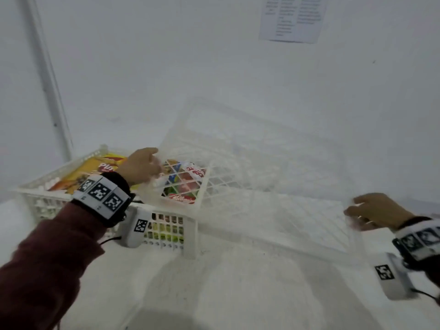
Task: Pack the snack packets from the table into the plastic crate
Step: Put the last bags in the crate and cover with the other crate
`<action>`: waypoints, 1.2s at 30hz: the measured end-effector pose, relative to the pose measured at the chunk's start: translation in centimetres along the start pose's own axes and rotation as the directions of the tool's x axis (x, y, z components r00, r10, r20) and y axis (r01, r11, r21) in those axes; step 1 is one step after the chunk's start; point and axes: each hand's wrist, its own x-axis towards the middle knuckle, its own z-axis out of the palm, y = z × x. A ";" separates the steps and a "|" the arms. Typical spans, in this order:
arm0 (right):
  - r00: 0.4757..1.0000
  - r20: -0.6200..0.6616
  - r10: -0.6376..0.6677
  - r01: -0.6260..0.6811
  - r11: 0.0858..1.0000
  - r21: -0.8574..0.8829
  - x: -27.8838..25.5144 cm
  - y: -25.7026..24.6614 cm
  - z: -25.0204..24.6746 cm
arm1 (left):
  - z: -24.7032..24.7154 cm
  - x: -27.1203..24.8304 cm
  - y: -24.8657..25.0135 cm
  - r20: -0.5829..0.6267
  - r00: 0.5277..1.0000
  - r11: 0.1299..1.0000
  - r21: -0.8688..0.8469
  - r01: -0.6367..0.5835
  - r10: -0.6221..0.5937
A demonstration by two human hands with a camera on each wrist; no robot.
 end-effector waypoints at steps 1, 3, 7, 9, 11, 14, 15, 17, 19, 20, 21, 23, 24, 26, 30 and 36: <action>0.999 0.028 -0.038 0.039 0.999 -0.019 -0.6 -1.9 1.9 | -1.7 0.4 -1.8 -0.037 0.999 0.998 0.056 0.027 -0.025; 0.990 0.093 -0.110 0.114 0.993 -0.038 -1.6 -5.7 5.7 | -5.2 1.5 -5.6 -0.068 0.996 0.979 0.188 0.072 -0.060; 0.958 0.197 -0.208 0.212 0.977 -0.001 -2.6 -13.2 13.1 | -12.4 4.6 -12.9 -0.038 0.987 0.922 0.353 0.158 -0.155; 0.946 0.228 -0.229 0.239 0.971 -0.016 -2.6 -16.3 16.1 | -15.1 6.0 -15.8 -0.028 0.980 0.892 0.409 0.190 -0.196; 0.944 0.250 -0.216 0.234 0.971 -0.041 -2.3 -18.9 18.8 | -17.4 7.6 -18.6 -0.019 0.973 0.876 0.432 0.217 -0.231; 0.952 0.257 -0.167 0.200 0.974 -0.110 -1.9 -21.4 21.6 | -19.2 9.3 -21.6 0.009 0.967 0.874 0.430 0.227 -0.256; 0.955 0.261 -0.144 0.185 0.973 -0.140 -1.8 -22.0 22.4 | -19.6 9.7 -22.5 0.025 0.965 0.871 0.437 0.223 -0.259; 0.961 0.257 -0.105 0.160 0.967 -0.200 -1.8 -22.8 23.4 | -19.8 10.2 -23.4 0.072 0.961 0.871 0.444 0.210 -0.268; 0.965 0.251 -0.074 0.141 0.955 -0.260 -2.1 -23.1 23.8 | -19.5 10.6 -23.8 0.131 0.952 0.876 0.443 0.194 -0.277; 0.967 0.248 -0.061 0.134 0.948 -0.288 -2.1 -23.3 24.0 | -19.5 10.8 -24.0 0.144 0.949 0.877 0.441 0.193 -0.281; 0.968 0.244 -0.048 0.125 0.942 -0.312 -2.1 -23.3 24.0 | -19.4 11.1 -24.3 0.150 0.950 0.878 0.441 0.183 -0.274; 0.967 0.252 -0.024 0.113 0.933 -0.341 -1.9 -23.3 24.0 | -19.5 11.3 -24.9 0.167 0.949 0.888 0.426 0.176 -0.268; 0.965 0.261 -0.011 0.108 0.927 -0.359 -1.8 -23.2 24.0 | -19.6 11.4 -25.2 0.174 0.947 0.896 0.406 0.180 -0.269; 0.961 0.278 0.002 0.108 0.918 -0.382 -1.7 -23.1 24.1 | -19.9 11.7 -25.9 0.192 0.938 0.905 0.375 0.201 -0.289; 0.964 0.265 -0.014 0.121 0.912 -0.392 -1.7 -23.5 23.7 | -20.6 12.1 -26.4 0.233 0.930 0.922 0.331 0.201 -0.286; 0.959 0.284 -0.004 0.116 0.917 -0.381 -1.2 -23.0 23.0 | -20.5 12.4 -26.6 0.274 0.919 0.925 0.330 0.187 -0.284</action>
